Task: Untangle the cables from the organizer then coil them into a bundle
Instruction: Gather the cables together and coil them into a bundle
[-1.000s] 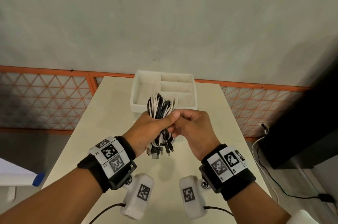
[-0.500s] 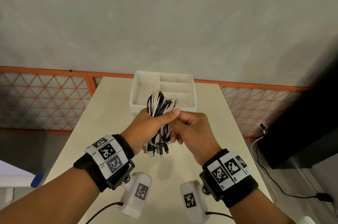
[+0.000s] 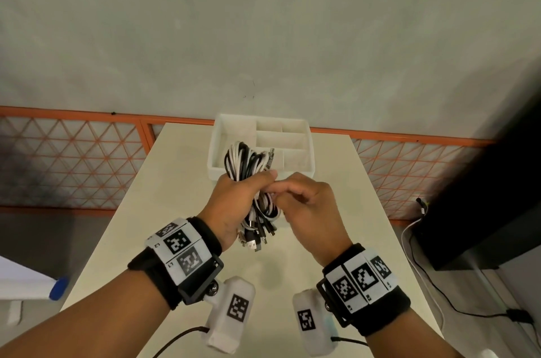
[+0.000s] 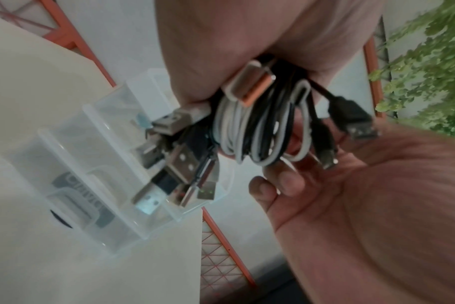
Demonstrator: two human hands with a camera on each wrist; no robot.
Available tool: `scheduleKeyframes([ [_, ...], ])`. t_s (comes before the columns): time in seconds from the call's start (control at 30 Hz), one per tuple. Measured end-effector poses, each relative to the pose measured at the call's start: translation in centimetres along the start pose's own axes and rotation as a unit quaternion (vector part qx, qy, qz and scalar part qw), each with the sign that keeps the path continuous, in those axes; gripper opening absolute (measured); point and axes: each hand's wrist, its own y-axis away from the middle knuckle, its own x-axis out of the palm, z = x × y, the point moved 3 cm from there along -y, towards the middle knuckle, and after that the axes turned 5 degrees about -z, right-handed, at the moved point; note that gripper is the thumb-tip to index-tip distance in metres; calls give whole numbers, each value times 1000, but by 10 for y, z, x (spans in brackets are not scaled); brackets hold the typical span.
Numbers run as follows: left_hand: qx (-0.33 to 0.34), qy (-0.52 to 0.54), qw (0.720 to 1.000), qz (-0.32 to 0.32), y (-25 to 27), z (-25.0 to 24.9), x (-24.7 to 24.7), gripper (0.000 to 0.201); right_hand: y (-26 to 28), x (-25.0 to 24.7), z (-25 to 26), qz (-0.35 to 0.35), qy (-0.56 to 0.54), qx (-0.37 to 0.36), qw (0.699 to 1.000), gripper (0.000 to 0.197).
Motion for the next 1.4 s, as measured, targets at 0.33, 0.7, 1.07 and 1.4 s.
scheduleKeyframes([
  [0.33,-43,74,993,86,10,5,1,28,-4,19,-6,167,-71,107,978,109],
  [0.7,-37,-61,996,61,11,10,-12,29,4,14,-5,112,27,74,991,75],
  [1.07,-105,18,994,38,7,19,-8,26,4,21,-17,95,37,80,992,74],
  [1.4,-79,-113,990,-22,0,25,-19,31,8,18,-31,120,132,104,978,89],
])
